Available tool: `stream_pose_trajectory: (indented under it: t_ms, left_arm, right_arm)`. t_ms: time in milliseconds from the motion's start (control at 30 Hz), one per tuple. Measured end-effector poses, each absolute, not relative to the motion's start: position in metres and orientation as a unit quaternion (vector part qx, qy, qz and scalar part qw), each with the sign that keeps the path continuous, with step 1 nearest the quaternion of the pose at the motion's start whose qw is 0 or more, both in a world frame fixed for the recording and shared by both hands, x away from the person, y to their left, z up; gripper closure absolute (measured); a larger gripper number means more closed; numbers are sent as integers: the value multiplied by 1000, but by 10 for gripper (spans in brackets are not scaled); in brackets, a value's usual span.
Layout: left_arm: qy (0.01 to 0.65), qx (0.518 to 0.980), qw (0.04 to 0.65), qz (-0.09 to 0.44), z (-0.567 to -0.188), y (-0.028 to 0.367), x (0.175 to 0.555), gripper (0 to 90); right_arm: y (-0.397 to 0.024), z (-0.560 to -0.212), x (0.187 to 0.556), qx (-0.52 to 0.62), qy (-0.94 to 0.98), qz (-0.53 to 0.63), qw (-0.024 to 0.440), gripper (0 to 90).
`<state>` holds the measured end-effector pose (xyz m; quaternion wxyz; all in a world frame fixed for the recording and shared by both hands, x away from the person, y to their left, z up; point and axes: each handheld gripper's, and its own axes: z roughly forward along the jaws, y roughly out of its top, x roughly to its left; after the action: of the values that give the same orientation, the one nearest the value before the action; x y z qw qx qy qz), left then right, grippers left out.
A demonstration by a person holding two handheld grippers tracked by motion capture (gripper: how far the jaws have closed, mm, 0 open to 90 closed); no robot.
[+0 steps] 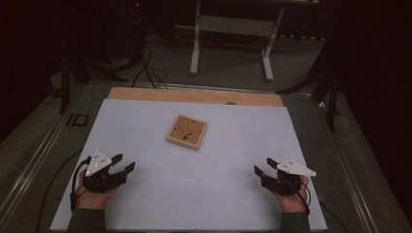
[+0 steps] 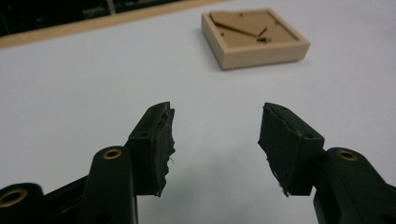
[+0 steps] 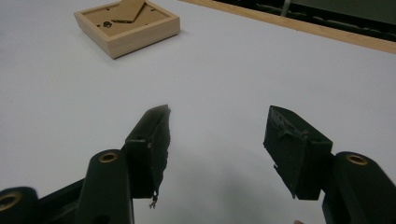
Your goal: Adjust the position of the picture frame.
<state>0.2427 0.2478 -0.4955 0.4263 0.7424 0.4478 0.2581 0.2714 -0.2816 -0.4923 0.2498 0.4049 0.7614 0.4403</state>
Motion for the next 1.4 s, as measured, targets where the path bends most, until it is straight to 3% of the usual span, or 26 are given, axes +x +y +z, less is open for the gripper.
stream_pose_trajectory:
  t_ms: [533,1400]
  left_arm:
    - [460,733,422,270,-496,255,247,440]
    - [460,738,410,275,-499,255,251,442]
  right_arm:
    - [-273,-486,271,414,759,427,266,409]
    - [-238,-470,272,377,773,443,254,455]
